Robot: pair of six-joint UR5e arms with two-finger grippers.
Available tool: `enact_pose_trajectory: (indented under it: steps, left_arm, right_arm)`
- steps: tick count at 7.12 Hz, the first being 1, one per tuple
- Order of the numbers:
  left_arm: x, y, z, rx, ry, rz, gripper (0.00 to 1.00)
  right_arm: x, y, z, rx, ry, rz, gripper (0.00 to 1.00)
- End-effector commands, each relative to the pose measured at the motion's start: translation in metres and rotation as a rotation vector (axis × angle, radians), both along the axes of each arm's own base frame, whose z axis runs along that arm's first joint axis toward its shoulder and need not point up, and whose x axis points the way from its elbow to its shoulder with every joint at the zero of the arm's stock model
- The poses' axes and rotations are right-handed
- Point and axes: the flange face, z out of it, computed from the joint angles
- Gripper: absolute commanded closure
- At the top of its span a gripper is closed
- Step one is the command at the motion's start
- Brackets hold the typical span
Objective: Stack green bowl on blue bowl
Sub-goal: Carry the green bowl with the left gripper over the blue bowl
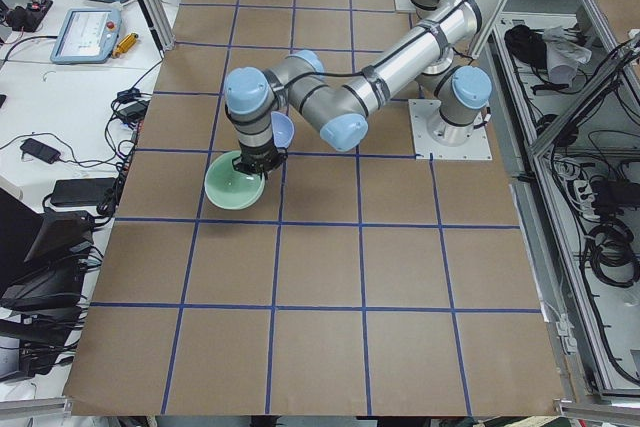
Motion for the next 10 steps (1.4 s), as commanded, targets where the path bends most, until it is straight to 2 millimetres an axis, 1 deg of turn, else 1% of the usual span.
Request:
enact_pose_trajectory:
  steps: [1,2,3,4,5,6,7,8,10]
  left_arm:
    - [-0.112,-0.011,-0.004,0.056,0.012,0.137,1.0]
    - [-0.15,-0.006,-0.012,0.072,0.009,0.186,1.0]
    - [-0.168,-0.001,-0.014,0.086,-0.009,0.227,1.0]
    - [-0.191,0.001,-0.023,0.112,-0.069,0.194,1.0]
    - [-0.211,0.004,-0.033,0.12,-0.081,0.182,1.0]
    - [-0.21,0.006,-0.049,0.113,-0.123,0.195,1.0]
    - [-0.214,0.012,-0.071,0.106,-0.127,0.206,1.0]
    - [-0.216,0.019,-0.078,0.077,-0.144,0.209,1.0]
    - [-0.218,0.022,-0.089,0.095,-0.152,0.206,1.0]
  right_arm:
    - [0.001,0.0,0.0,0.0,0.0,0.001,0.0]
    - [0.0,0.0,0.0,0.0,0.0,0.0,0.0]
    - [0.001,0.0,0.0,0.0,0.0,0.001,0.0]
    - [0.001,0.0,0.0,0.0,0.0,0.001,0.0]
    - [0.001,0.0,0.0,0.0,0.0,0.001,0.0]
    - [0.001,0.0,0.0,0.0,0.0,0.001,0.0]
    - [0.0,0.0,0.0,0.0,0.0,0.0,0.0]
    - [0.001,0.0,0.0,0.0,0.0,0.001,0.0]
    - [0.001,0.0,0.0,0.0,0.0,0.001,0.0]
